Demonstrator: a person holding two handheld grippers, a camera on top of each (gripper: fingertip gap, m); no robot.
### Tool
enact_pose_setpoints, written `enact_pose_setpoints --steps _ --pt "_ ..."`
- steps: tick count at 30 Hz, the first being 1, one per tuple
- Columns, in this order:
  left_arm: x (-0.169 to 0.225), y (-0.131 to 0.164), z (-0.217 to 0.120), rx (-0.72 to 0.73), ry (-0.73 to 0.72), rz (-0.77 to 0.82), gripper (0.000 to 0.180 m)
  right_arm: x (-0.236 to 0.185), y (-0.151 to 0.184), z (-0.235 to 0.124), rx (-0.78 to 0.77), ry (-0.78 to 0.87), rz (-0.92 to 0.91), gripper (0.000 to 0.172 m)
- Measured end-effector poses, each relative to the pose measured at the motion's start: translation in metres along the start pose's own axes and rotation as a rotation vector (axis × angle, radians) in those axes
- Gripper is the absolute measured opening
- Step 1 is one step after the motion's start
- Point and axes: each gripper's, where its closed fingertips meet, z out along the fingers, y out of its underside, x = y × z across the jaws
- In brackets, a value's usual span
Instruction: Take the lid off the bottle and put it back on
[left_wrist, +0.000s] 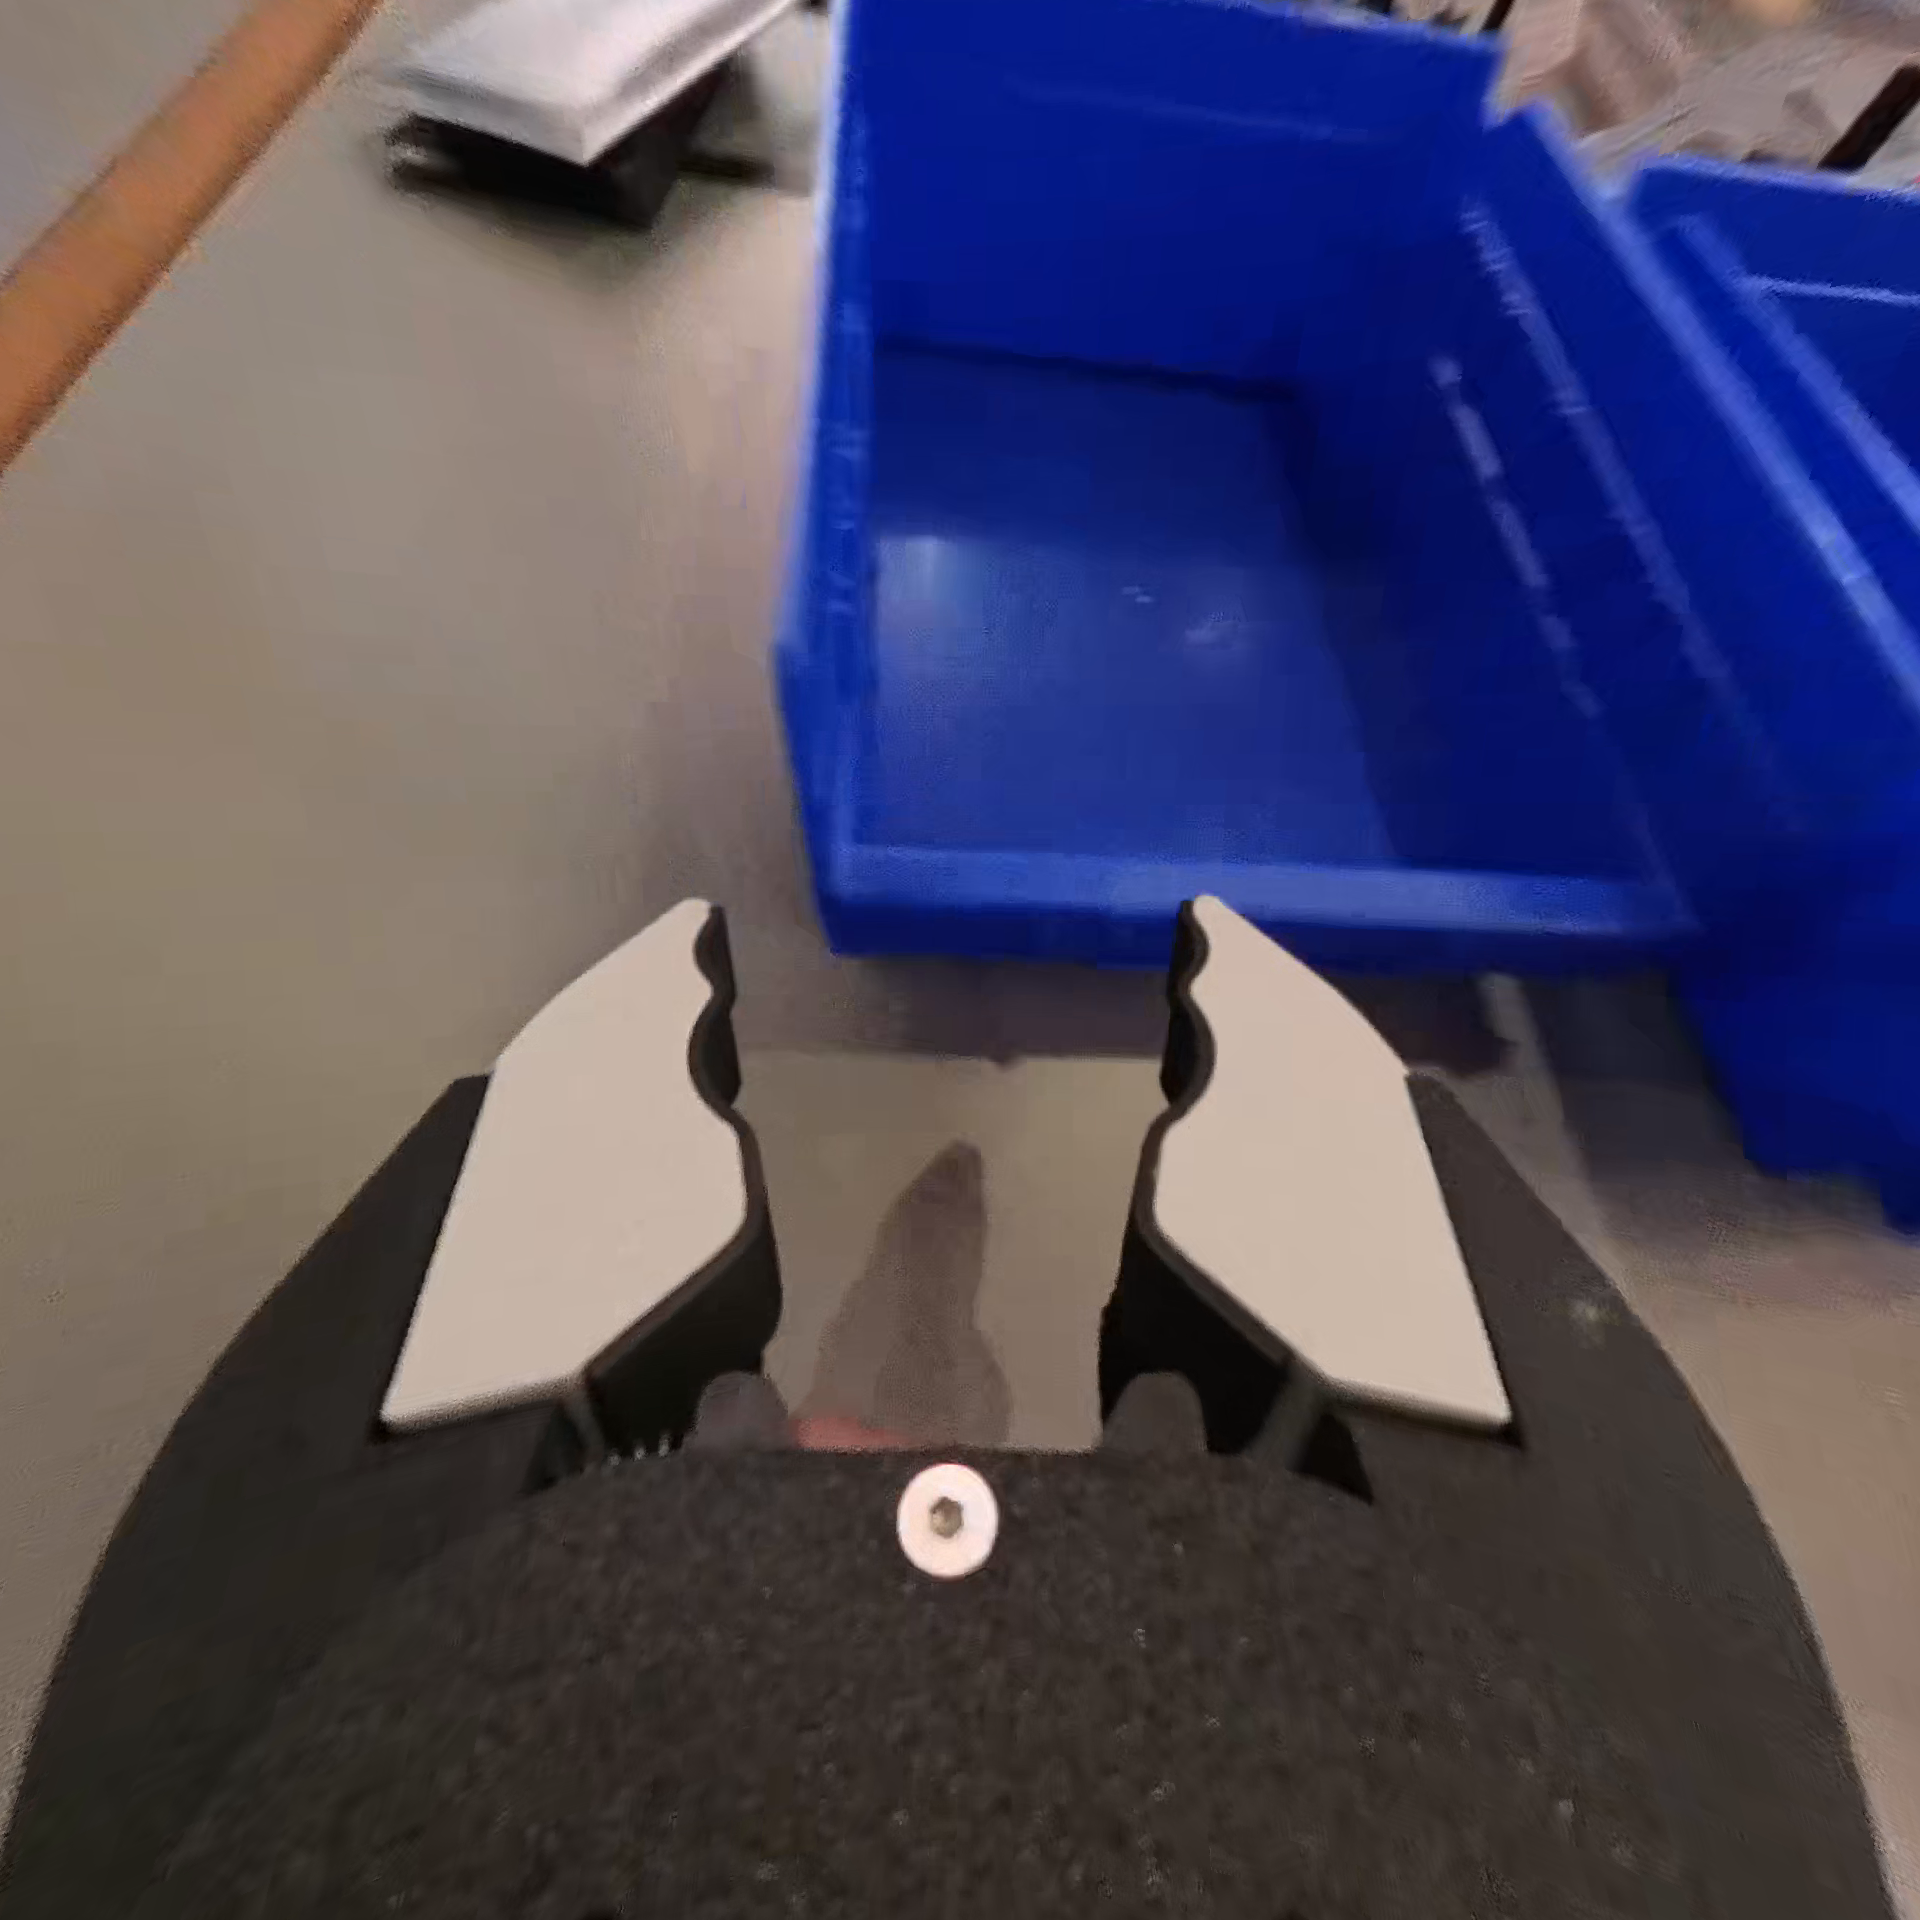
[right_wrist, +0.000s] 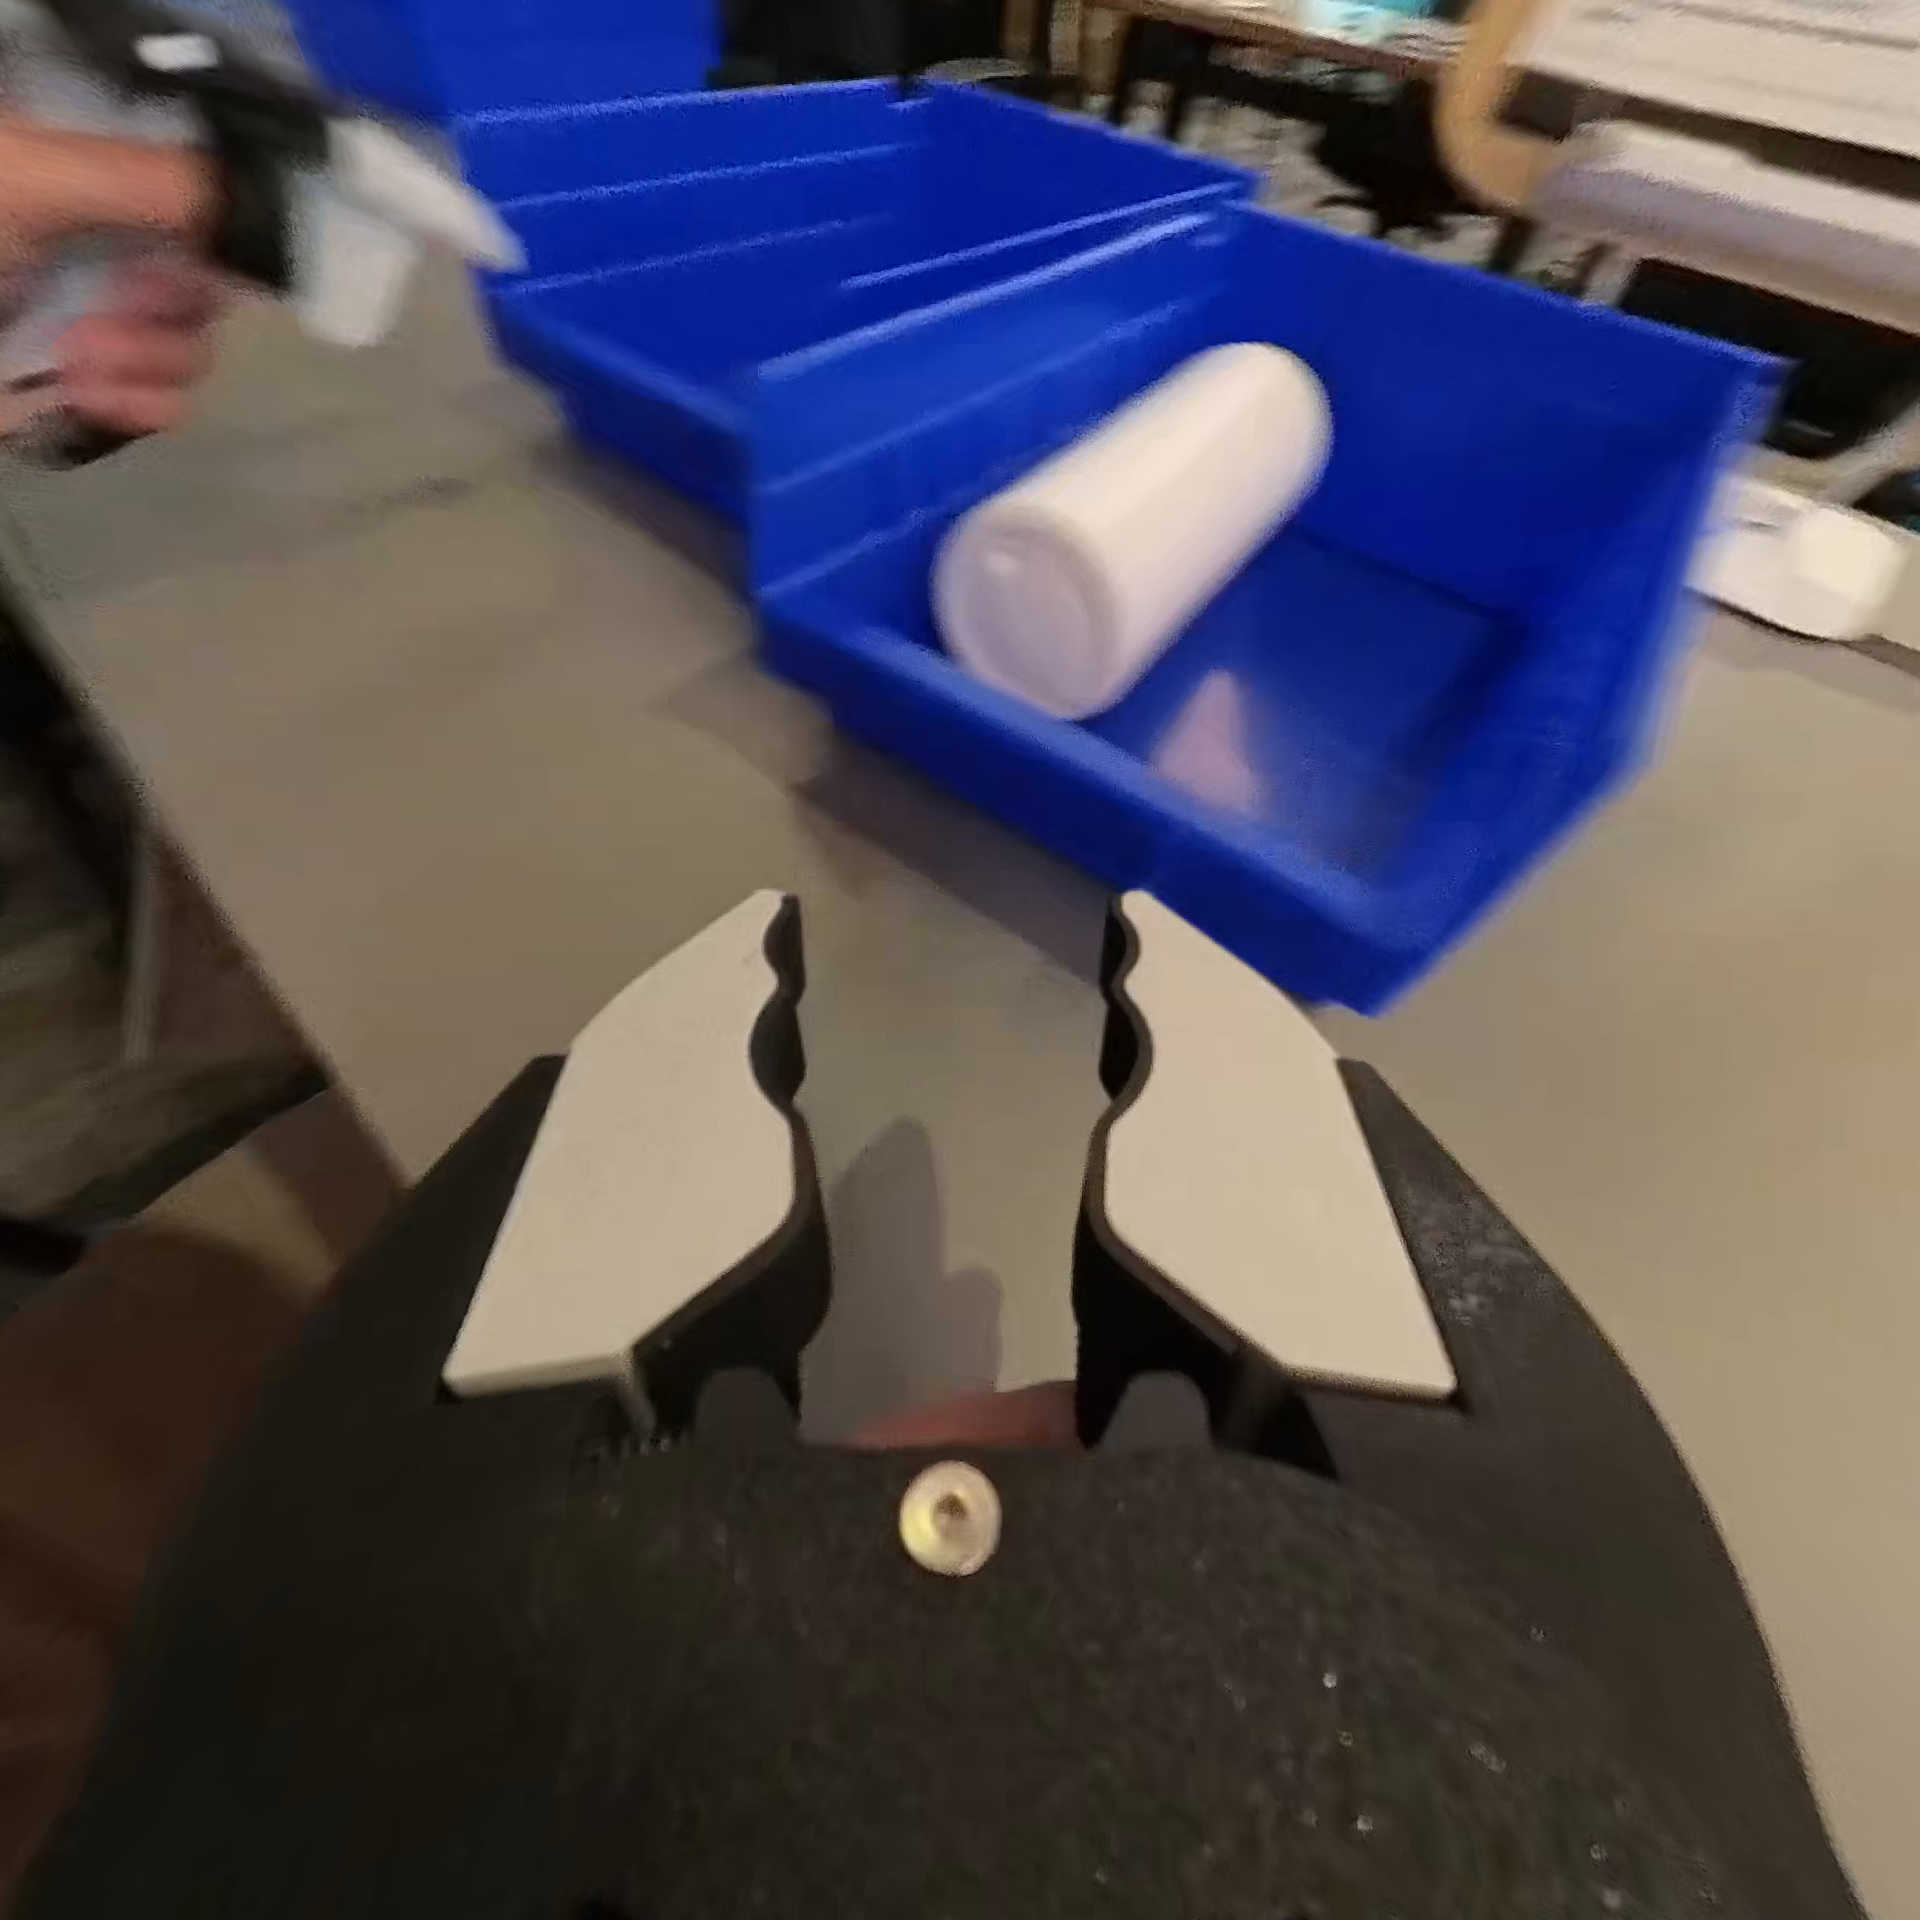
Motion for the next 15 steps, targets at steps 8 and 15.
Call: enact_pose_setpoints --steps 8,15 --pt "-0.016 -0.032 0.056 0.019 0.074 -0.048 0.033 -0.081 -0.022 0.043 -0.012 -0.146 -0.066 0.058" --pt "-0.007 0.01 -0.007 0.015 -0.092 -0.048 0.005 -0.075 -0.053 0.102 -0.007 -0.022 0.063 0.063"
